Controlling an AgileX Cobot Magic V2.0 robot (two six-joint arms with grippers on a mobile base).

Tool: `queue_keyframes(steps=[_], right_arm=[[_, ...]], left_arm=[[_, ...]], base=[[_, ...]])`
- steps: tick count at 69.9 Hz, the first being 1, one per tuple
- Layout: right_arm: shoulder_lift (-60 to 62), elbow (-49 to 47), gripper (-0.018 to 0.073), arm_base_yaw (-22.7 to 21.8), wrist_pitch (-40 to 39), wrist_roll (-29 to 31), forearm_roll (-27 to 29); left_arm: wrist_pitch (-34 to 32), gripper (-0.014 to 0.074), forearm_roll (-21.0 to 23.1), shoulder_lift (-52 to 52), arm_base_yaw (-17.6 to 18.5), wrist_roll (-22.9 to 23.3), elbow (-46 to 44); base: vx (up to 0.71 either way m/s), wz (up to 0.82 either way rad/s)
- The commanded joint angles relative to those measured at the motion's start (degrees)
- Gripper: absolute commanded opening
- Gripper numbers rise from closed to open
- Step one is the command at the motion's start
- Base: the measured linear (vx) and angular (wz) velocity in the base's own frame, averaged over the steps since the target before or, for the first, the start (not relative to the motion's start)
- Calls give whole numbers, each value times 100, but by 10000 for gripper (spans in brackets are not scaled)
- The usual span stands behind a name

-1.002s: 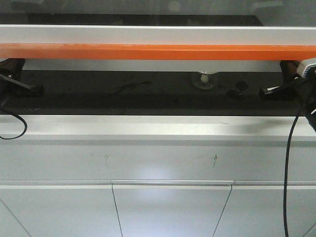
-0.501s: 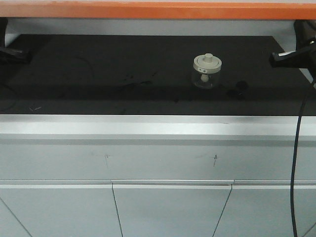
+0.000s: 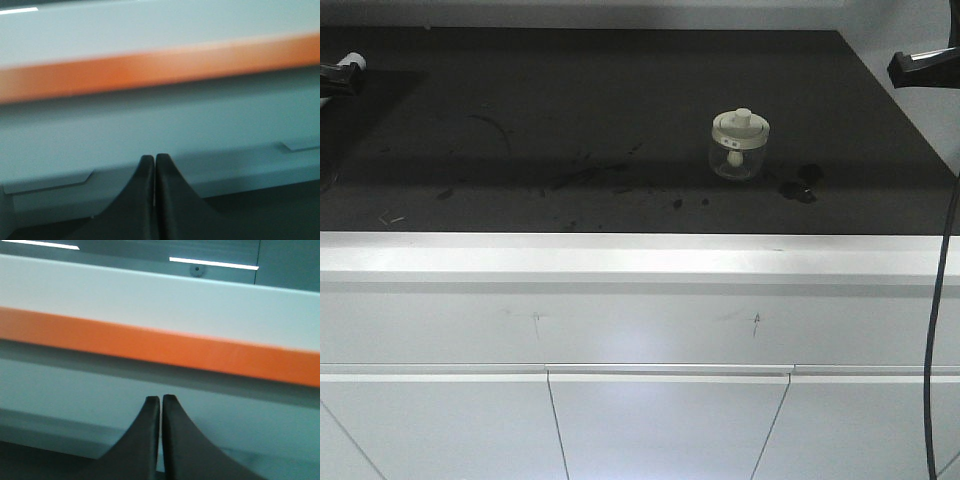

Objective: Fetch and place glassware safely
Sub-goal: 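Reach the right gripper into the hood toward the glass jar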

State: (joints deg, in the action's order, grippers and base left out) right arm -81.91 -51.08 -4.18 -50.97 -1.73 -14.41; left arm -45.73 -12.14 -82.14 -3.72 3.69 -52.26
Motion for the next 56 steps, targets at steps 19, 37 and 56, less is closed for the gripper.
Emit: queue_keyframes(steps=[19,37,56], right_arm=[[235,-156,-4,-11,725,-658,-544],[235,-24,-4,-11,1127,-1432,-1299],[216,1164,-4,-11,308,-1494,-1161]], left_arm=[[392,-7,109,251,10,290,-178],[523,-7,-650,251,10,668,179],[-501,-7,-724,251,10,929,1392]], base=[[0,0],[0,0],[0,0]])
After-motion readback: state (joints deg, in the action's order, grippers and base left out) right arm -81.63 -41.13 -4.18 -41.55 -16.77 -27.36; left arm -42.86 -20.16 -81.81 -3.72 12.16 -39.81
